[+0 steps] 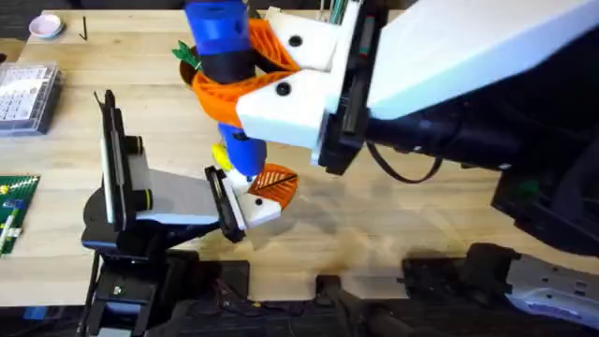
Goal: Pick up the gripper from the table and insert it into the empty holder that is missing its gripper. Then pick up a screw, insert it into the mounting hole, and use the screwdriver to tighten it. Finally, clean up the table by picking up the vegetable and placing it into the bucket.
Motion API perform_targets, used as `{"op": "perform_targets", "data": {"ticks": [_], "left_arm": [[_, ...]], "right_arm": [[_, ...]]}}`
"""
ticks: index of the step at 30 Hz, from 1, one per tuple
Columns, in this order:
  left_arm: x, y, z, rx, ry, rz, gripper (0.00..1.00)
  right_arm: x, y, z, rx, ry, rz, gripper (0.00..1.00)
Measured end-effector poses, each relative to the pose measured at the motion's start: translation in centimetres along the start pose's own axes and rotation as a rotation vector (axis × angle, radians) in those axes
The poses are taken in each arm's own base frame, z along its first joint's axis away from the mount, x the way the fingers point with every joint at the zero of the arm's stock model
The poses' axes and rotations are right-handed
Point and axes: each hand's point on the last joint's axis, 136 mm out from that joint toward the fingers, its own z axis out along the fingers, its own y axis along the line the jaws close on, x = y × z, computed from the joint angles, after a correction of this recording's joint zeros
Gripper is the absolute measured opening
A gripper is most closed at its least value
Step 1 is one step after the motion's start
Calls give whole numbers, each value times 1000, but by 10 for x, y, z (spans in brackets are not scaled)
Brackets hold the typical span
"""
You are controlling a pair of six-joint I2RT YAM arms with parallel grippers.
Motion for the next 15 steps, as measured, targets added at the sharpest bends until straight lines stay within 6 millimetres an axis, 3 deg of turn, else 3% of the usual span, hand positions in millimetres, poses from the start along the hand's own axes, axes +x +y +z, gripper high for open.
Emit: {"op": "perform_targets", "data": {"ticks": [6, 15], "left_arm": [[0, 0, 0, 0, 0, 0, 13], [0, 0, 0, 0, 0, 0, 13]], "right_arm": [[12, -1, 8, -5, 28, 10, 19], [3, -1, 8, -5, -7, -2, 19]]}}
